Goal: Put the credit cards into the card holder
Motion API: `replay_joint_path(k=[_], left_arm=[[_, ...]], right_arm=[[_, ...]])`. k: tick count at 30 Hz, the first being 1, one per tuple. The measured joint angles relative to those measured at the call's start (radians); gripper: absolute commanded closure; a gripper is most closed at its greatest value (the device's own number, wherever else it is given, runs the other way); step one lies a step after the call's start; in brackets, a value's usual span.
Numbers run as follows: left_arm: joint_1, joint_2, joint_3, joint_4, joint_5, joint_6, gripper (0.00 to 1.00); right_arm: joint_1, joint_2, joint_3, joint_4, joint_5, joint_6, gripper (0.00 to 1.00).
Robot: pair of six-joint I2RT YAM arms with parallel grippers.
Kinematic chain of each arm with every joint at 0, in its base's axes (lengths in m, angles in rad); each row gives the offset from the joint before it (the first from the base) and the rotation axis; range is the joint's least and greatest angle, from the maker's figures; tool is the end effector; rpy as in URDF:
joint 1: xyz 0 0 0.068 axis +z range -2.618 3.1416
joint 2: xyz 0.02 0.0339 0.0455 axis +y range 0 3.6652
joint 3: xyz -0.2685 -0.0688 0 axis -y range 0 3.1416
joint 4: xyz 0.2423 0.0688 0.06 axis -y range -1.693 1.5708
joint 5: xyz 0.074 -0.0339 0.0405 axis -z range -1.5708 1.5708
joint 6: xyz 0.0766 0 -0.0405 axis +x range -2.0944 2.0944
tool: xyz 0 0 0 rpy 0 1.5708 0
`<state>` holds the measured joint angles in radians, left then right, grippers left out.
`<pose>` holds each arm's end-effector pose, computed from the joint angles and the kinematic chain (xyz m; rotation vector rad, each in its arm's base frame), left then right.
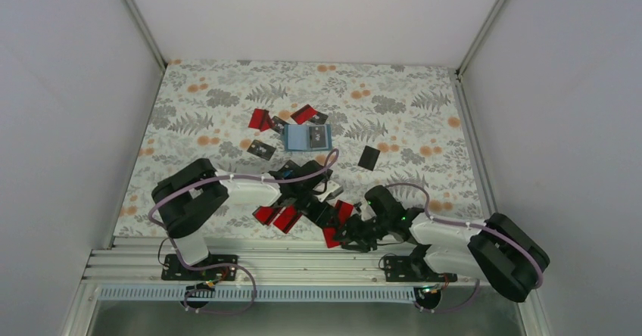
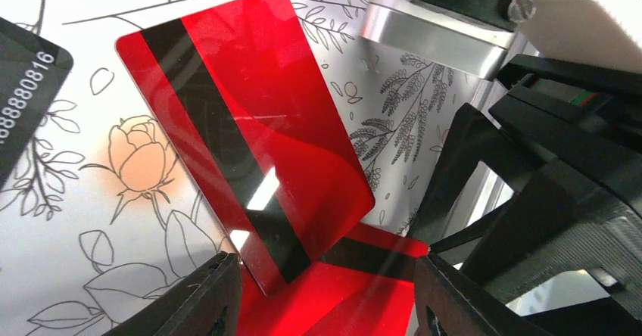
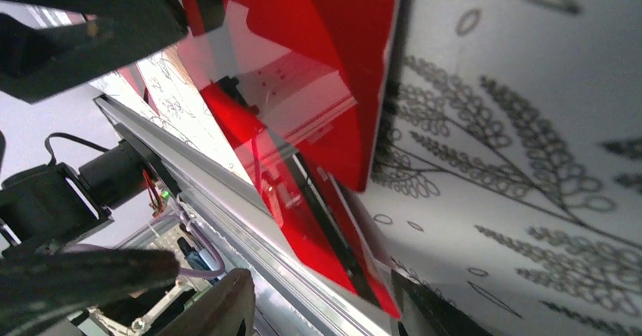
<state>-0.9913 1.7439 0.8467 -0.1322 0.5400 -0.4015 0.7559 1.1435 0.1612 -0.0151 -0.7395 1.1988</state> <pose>0.1512 -0.3029 0.1063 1.0407 2.6709 -1.1156 0.0839 0.1500 0.0799 -0.2795 -2.5858 -1.1916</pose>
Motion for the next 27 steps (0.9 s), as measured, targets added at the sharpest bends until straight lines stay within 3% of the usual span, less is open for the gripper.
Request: replay_joint_path(k=[8,13,18,27], left_arm=[[0.000,-0.013,-0.034,0.035,0.023,-0.002,0.44],[0.003,-0.017,-0.048,0.057,0.025,-0.005,0.45],[0.007,-0.017,-0.048,0.057,0.023,-0.009,0.45],[0.018,-0.055,-0.010,-0.059,-0.113,-0.026,0.44]], right_arm=[[0.022,0.013,0.004,0.036,0.024,0.050,0.62],[0.032,-0.013,0.002,0.025,0.053,0.048,0.75],[0.042,-0.041,0.000,-0.013,0.095,0.048,0.95],[0.034,-0.068,0.097,-0.087,0.123,-0.026,0.96]])
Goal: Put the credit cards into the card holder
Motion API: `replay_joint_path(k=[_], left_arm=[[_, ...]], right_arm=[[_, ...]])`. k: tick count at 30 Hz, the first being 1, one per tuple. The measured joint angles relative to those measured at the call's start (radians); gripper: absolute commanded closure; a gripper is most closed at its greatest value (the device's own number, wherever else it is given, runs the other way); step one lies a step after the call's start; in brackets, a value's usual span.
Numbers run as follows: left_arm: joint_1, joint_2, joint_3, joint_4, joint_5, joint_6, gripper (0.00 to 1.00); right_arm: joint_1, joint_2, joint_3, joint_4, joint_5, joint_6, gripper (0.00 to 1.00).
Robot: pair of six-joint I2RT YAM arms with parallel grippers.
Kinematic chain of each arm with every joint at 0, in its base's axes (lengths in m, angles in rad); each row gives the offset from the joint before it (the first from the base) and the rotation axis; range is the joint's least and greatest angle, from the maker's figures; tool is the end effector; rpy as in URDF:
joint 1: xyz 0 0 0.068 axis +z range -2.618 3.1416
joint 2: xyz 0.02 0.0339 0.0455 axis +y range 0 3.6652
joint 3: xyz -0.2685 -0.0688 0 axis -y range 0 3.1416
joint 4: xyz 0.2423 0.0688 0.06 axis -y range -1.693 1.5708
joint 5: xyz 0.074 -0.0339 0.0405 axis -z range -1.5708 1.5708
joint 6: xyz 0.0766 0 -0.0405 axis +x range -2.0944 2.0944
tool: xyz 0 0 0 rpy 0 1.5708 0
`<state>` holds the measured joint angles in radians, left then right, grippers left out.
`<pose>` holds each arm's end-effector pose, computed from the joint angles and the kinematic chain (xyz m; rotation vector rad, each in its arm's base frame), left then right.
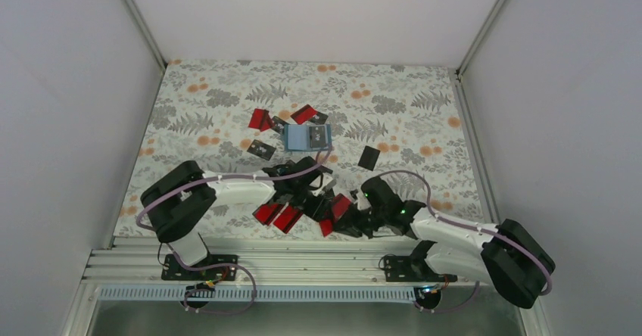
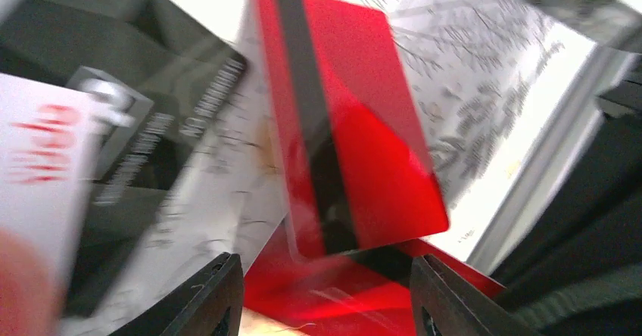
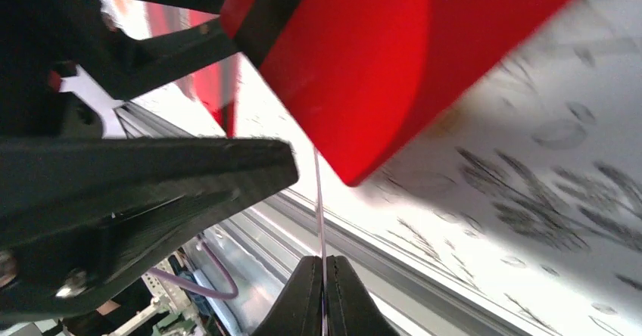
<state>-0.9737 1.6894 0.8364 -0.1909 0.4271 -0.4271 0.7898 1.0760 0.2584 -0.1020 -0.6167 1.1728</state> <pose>0.1585 -0.2896 0.1128 0.9302 2.7007 -0.9685 0.0986 0.1624 0.1055 -0.2303 -2.7230 -1.2436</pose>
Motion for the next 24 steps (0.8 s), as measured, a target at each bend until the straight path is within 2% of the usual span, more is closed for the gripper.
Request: replay_joint_path(k=[6,13,19,24], left_arm=[[0.093,-0.101,0.066,-0.159,-0.163,-0.002,0.39],[0.232,-0.211,0.158,-0.238,-0.267,0.029,0.36],[0.373,-0.209,0.217,-0.245,-0.283,0.066,0.36],[0.446,-0.124,0.272,-0.212,-0.232,0.090,0.40]], right_arm=[[-0.026,0.009,0.112,-0.061,0.021,-0.079,0.96],[-0.038,0.060,0.257,-0.175,0.022,-0.200,0.96],[-0.122,0.117,0.411,-0.204,0.016,-0.341,0.96],[-0.214,0.257,0.515,-0.199,-0.016,-0.448,0.96]])
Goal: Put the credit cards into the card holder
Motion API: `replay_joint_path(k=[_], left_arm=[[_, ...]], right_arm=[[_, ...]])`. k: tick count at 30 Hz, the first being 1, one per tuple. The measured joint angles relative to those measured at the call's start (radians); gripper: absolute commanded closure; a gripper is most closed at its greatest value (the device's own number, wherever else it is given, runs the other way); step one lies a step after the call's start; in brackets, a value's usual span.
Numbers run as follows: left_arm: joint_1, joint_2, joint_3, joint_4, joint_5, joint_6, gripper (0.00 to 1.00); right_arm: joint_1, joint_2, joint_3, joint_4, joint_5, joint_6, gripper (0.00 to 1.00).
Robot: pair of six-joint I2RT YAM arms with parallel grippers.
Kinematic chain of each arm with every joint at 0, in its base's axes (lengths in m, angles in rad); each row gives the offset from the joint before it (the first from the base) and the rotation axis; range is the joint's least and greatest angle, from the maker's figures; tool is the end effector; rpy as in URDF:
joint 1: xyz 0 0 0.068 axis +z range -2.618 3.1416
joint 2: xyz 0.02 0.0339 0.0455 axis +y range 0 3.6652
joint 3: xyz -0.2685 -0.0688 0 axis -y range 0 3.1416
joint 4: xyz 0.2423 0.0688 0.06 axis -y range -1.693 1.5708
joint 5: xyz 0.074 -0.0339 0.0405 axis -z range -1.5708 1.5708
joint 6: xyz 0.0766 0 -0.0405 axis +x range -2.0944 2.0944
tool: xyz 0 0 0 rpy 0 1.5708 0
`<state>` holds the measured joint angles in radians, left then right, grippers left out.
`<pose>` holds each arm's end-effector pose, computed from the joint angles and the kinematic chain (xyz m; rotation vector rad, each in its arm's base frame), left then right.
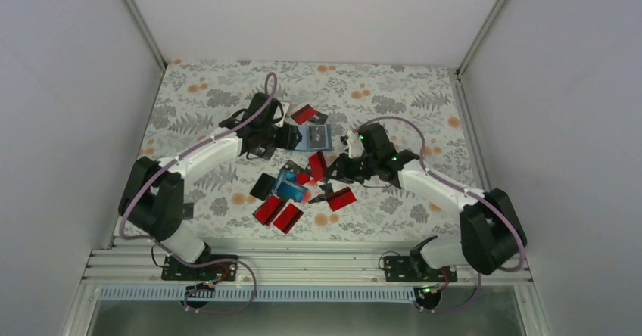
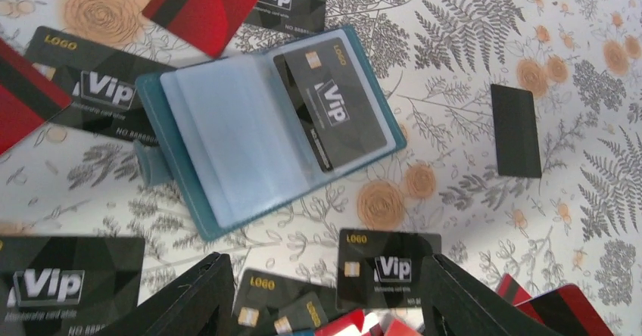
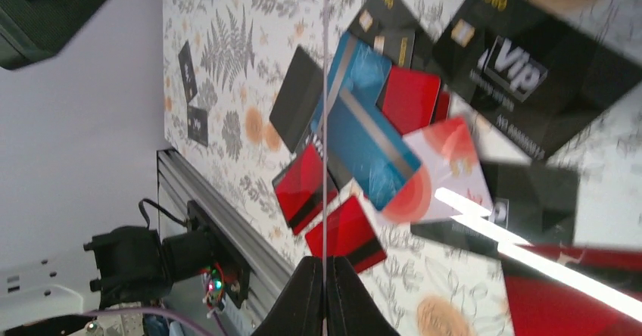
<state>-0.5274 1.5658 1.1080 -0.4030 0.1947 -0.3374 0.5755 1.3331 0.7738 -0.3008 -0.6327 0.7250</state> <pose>0.3034 -0.1939 0.2156 0.3282 2.4874 -0.6118 0.2124 0.1918 0.1938 -0.1233 2.6713 1.2880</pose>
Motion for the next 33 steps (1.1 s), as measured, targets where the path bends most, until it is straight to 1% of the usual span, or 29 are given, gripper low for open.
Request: replay_joint_path(k=[4,8,15,19,26,33], left_arm=[[0.028,0.102,0.061,0.021,0.039,0.020,0.46],[0.044,0.198,0.129,0.030,0.066,0.031,0.55],[0.055,0.296,0.196,0.031,0.045,0.037,0.68],[0.055,0.345,0.215,0.032,0.016,0.039,0.72],[0.061,0.417,0.229,0.031,-0.040,0.040,0.77],[0.061,0.433,0.229,0.027,-0.087,0.042,0.81]], right_arm=[[-0.058,0.119,0.080,0.014,-0.049,-0.063,0.96],[-0.126,0.280,0.181,0.033,-0.101,-0.125,0.96],[-0.190,0.494,0.292,0.036,-0.182,-0.222,0.96],[-0.203,0.562,0.351,0.034,-0.211,-0.249,0.96],[-0.224,0.645,0.447,0.024,-0.240,-0.280,0.96],[-0.235,0.722,0.499,-0.018,-0.254,-0.303,0.96]])
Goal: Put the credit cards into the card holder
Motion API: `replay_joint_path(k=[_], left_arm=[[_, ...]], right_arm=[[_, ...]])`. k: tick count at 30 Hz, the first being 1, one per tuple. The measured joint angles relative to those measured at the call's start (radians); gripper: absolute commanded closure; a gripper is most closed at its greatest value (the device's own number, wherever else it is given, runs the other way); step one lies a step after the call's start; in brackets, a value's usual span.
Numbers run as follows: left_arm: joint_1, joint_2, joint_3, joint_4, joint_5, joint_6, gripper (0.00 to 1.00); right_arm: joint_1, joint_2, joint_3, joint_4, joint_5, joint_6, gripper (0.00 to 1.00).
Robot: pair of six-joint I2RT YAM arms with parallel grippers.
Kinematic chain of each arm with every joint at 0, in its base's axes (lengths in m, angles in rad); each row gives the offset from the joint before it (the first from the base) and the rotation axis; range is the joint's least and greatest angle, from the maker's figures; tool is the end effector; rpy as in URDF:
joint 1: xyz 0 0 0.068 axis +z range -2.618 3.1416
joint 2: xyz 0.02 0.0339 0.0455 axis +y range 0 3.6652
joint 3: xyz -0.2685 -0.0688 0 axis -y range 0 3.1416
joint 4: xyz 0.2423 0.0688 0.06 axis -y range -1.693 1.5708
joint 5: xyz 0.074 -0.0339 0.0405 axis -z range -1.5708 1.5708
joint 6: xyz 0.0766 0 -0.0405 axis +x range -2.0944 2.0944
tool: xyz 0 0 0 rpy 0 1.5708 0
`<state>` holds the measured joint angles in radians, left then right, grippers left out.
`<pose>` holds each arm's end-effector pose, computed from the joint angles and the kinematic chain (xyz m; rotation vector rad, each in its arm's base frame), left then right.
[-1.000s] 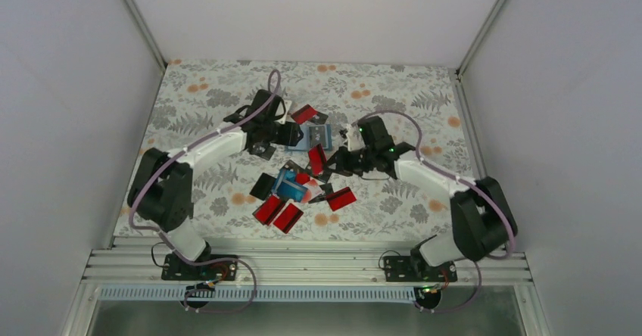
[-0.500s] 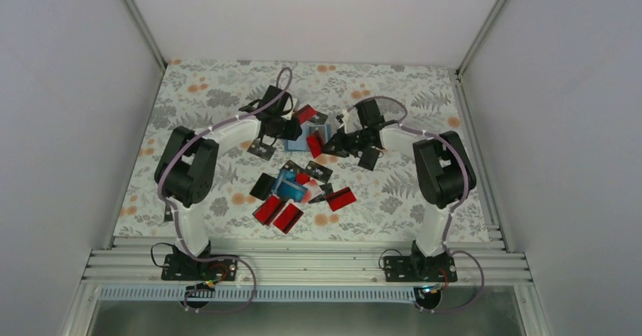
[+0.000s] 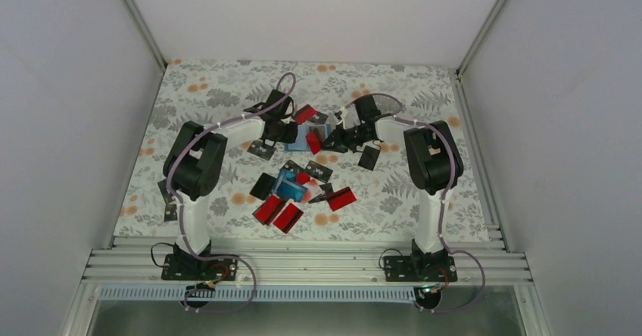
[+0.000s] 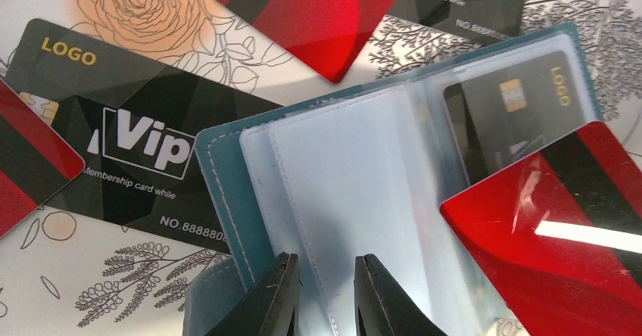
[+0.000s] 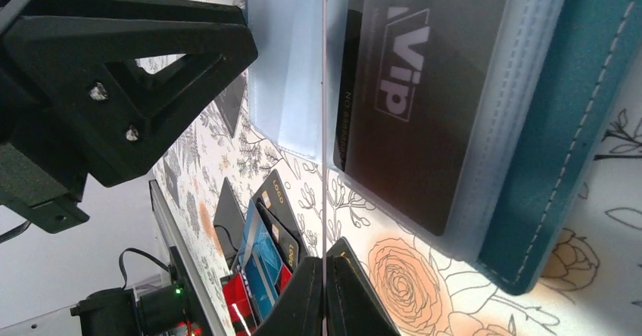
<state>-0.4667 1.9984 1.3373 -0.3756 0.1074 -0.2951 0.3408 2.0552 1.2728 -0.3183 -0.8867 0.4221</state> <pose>0.3856 -0.2035 0.1272 0.2666 2.6432 -0.4027 0.3709 0.1945 0.1137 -0.1965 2.7020 1.4264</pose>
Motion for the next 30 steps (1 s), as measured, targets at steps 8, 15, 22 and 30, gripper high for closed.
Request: replay_joint_path(k=[8,15,22,30], left_arm=[[0.000,0.030,0.001,0.001,-0.036,0.007,0.88],[0.000,0.032,0.003,0.001,-0.051,0.013,0.90],[0.000,0.038,0.007,0.007,-0.051,0.015,0.91],[0.000,0.039,0.007,0.010,-0.050,0.015,0.91]], right_arm=[[-0.002,0.055,0.048,-0.038,-0.010,-0.014,0.96],[-0.003,0.084,0.079,-0.056,-0.042,-0.025,0.96],[-0.003,0.128,0.132,-0.066,-0.074,-0.024,0.96],[-0.003,0.154,0.190,-0.074,-0.090,-0.011,0.96]])
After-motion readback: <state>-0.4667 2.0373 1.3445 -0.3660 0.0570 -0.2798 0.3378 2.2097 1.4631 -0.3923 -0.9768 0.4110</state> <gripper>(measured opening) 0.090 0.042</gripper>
